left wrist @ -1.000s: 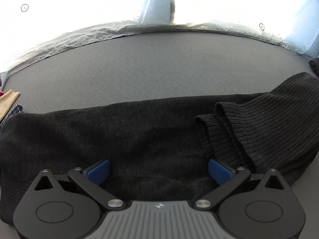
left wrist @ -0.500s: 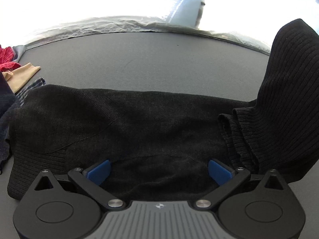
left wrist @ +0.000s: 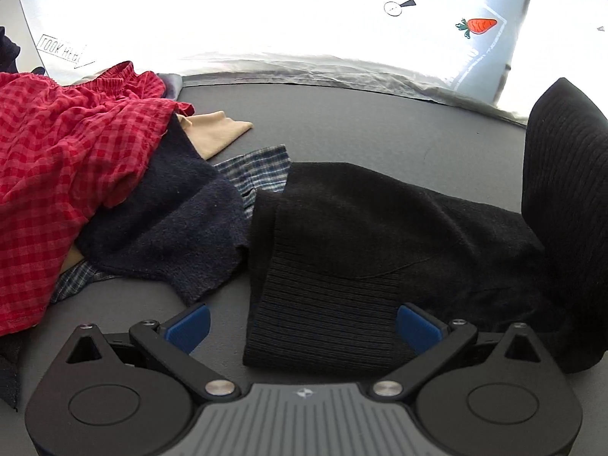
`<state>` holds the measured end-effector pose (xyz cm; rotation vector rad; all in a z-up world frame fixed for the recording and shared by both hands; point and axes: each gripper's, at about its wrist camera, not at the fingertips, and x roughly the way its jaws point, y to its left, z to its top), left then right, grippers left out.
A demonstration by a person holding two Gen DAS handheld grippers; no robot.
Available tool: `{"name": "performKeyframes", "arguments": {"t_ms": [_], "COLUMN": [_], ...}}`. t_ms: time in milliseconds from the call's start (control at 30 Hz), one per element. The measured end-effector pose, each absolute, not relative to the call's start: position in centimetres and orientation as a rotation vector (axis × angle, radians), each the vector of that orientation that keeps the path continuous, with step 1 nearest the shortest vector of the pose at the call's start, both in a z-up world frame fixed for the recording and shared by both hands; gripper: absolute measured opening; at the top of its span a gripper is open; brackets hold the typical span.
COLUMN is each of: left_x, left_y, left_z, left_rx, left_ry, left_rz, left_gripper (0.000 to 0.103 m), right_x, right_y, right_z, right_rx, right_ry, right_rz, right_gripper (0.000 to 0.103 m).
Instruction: Fold clothes
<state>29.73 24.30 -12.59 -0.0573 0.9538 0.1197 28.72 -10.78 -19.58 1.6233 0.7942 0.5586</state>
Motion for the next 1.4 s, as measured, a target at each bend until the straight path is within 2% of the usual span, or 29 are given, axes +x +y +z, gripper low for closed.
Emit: {"name": "performKeyframes", "arguments": {"t_ms": [400, 567, 667, 733, 800, 933, 1100, 1233, 1267, 1333, 1400], "left_x": [28.9, 29.4, 29.7, 29.7, 29.7, 29.5, 29.3, 30.3, 30.7, 31.5, 32.4], "left_y": [29.8, 31.1, 31.3, 31.3, 31.3, 31.9, 31.1, 29.3, 28.8, 27.6, 26.5], "left_z": [-15.2, -16.1, -16.4, -16.3, -16.2, -15.4, -13.2, -12.1, -12.1, -12.1, -12.4], "left_rx": [-0.122, -0.195, -0.228, -0.219, -0.227, -0.294, -0.327, -0.342, -0.344, -0.337, -0.304], "left_ry": [0.999, 1.020, 1.025, 1.025, 1.026, 1.014, 0.956, 0.941, 0.944, 0.951, 0.967], "left_rz": [0.184, 0.219, 0.232, 0.231, 0.229, 0.222, 0.169, 0.076, 0.054, 0.015, -0.020], "left_gripper": [0.103, 0.103, 0.103, 0.103, 0.103, 0.103, 0.103, 0.103, 0.103, 0.103, 0.103], "right_x": [31.9, 32.8, 33.1, 33.3, 33.6, 34.2, 34.9, 35.3, 35.4, 35.6, 35.8], "right_y": [-2.4, -0.3, 0.5, 0.9, 1.3, 1.5, -0.3, -2.6, -3.2, -4.6, -6.0], "right_z": [-23.4, -25.4, -25.6, -25.4, -25.0, -23.0, -16.6, -12.4, -12.5, -12.8, -13.3], "right_rx": [1.570, 1.564, 1.559, 1.564, 1.556, 1.378, 0.922, 0.489, 0.407, 0.311, 0.228], "right_ry": [1.055, 1.170, 1.194, 1.197, 1.210, 1.230, 1.127, 0.965, 0.936, 0.913, 0.894], "right_rz": [0.533, 0.465, 0.469, 0.501, 0.539, 0.555, 0.545, 0.415, 0.372, 0.296, 0.224], "right_gripper": [0.014, 0.018, 0.024, 0.040, 0.041, 0.040, 0.042, 0.050, 0.053, 0.067, 0.070]}}
